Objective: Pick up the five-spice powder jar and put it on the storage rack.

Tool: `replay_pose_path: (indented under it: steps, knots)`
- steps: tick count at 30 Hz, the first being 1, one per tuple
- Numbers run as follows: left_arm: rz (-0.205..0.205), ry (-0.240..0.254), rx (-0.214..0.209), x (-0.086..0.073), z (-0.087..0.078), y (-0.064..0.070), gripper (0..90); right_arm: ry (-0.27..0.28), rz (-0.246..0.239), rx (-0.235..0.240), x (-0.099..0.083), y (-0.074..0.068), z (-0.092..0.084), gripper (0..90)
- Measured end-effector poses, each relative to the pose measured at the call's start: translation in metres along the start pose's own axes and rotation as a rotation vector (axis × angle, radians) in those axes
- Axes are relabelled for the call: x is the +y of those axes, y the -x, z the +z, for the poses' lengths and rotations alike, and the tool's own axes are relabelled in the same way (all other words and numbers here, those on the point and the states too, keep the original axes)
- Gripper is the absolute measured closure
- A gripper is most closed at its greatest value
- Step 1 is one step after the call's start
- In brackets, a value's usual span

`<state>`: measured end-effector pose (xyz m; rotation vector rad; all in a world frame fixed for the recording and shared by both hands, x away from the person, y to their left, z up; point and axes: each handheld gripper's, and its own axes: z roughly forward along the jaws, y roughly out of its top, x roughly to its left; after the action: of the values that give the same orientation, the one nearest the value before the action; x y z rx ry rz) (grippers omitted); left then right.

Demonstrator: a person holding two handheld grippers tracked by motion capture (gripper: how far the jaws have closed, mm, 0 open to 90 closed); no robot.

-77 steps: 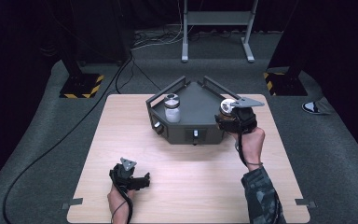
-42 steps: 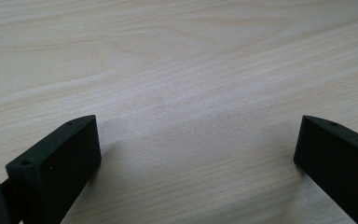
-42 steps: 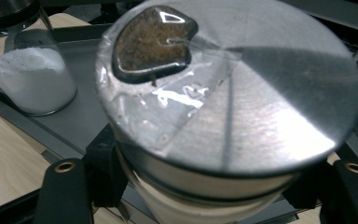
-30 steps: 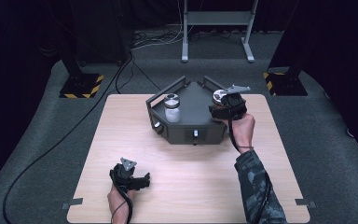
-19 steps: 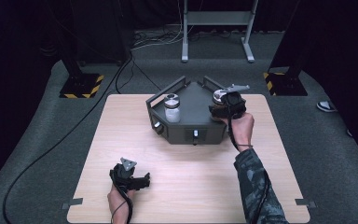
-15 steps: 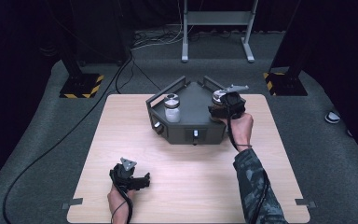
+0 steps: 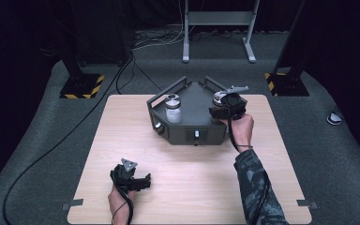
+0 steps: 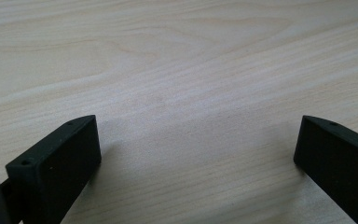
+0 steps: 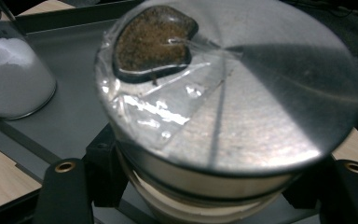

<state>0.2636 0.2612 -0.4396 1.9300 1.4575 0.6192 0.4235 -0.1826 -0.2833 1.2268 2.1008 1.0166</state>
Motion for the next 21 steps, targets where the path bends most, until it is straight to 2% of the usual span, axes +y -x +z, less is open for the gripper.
replay_pose_path:
  steps: [21]
  knots:
    - [0.000, 0.000, 0.000, 0.0000, 0.0000, -0.0001, 0.2, 0.009, 0.006, -0.001, -0.0084, 0.0015, 0.0022, 30.2]
